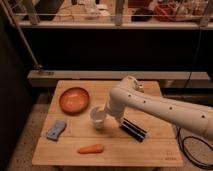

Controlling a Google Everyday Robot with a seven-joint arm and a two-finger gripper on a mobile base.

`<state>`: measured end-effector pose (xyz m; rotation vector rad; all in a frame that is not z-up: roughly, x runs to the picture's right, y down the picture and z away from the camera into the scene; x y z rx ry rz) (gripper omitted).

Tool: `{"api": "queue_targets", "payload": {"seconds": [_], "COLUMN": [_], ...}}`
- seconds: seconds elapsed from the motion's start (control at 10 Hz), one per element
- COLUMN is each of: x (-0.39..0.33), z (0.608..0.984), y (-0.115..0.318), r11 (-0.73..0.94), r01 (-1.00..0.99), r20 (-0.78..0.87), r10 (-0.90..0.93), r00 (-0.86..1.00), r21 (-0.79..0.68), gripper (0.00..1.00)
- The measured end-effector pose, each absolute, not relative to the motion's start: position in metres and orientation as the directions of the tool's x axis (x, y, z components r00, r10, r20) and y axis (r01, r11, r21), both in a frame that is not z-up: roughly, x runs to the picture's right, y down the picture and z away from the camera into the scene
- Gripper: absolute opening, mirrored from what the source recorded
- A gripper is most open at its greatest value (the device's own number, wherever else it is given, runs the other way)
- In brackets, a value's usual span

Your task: Place the ceramic cup in the ceramic bowl

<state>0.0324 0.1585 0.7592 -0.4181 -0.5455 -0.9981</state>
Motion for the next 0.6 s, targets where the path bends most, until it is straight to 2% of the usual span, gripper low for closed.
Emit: {"api": "queue_targets", "payload": {"seconds": [0.6], "x": [0.028], "z": [0.782], "y": [0.177], "r11": [0.480], "r01": [0.874], "r20": [0.639], "r10": [-0.650], "r00": [0.411], "r21": [-0.074], "gripper": [0.80]}}
